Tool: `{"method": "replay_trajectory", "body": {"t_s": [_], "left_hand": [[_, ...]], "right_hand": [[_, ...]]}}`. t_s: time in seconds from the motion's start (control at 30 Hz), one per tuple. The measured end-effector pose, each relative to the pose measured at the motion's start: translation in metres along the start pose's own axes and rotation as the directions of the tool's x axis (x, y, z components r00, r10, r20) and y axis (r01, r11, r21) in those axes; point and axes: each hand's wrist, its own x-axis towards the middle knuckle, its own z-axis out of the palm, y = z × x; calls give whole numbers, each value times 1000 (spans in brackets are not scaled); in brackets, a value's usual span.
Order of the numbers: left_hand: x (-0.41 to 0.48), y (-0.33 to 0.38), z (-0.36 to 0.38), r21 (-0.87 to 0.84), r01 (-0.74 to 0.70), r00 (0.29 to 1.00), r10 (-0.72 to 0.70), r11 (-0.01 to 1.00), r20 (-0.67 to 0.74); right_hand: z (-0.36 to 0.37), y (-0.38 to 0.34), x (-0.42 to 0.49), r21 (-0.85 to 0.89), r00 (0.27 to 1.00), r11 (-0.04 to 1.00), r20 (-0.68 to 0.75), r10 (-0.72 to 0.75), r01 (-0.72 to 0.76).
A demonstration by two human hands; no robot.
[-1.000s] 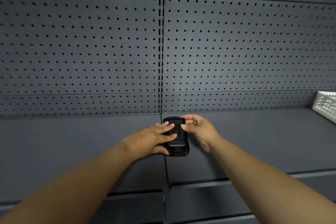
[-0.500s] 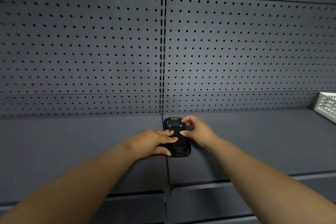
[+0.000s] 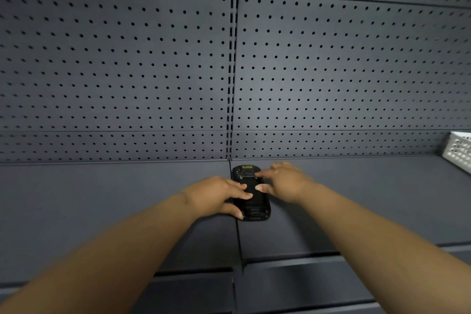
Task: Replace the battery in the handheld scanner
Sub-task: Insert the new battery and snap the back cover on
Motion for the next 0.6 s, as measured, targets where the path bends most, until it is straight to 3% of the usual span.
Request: {"method": "replay_trajectory", "body": {"t_s": [0.4,0.6], "left_hand": [[1,5,-9,18,19,999,-19,1000,35],[11,1,-20,187,121,989,-134,975,59]], "right_hand": [[-5,-15,4,-8,1000,1000,3,25,-25],[-8,-14,1,14,999,999,40,29,-30]]}}
